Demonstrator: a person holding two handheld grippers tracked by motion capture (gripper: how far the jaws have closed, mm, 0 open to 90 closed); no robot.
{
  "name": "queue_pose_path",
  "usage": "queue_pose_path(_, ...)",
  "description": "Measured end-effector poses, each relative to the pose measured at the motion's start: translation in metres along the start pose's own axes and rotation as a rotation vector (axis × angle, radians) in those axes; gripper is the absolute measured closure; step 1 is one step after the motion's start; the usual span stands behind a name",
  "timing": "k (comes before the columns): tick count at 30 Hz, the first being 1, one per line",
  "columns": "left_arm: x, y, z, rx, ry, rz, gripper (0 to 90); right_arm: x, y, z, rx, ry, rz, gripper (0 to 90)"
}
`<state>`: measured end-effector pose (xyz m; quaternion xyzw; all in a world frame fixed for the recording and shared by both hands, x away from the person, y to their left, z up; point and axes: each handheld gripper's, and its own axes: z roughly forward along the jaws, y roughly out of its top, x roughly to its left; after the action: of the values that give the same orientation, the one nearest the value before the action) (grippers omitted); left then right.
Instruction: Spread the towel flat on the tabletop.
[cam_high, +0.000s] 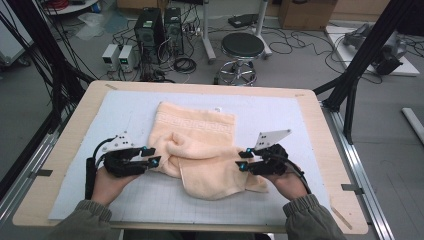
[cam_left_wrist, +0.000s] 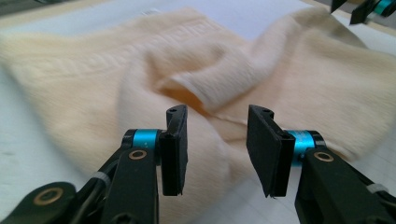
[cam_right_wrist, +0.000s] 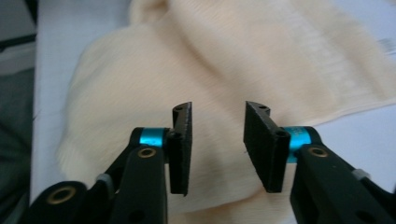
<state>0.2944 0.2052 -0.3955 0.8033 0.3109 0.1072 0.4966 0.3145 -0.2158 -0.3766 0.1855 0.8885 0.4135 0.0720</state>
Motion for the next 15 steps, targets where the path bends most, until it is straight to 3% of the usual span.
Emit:
queue_pose_path(1,-0.004,-0.003,0.006,0.014,-0.012,0.005,58.6,0.002,-0.002,0.003,0.01,0.006,-0.011,59.1)
queue_pose_path(4,-0.014,-0.005,0.027,0.075,-0.053,0.034,56.6,0.003,-0.013,0.018,0.045,0.033,0.018,55.5)
queue_pose_path(9,-0.031,0.002,0.063,0.08,-0.126,0.074,51.7,0.005,-0.018,0.044,0.093,0.062,0.018,60.5)
queue_pose_path(12,-0.037,0.001,0.084,0.138,-0.122,0.096,50.4,0.006,-0.017,0.054,0.097,0.068,0.015,70.1)
queue_pose_path(15,-0.036,0.0,0.092,0.132,-0.103,0.068,59.8,0.006,-0.014,0.057,0.082,0.087,0.003,79.7)
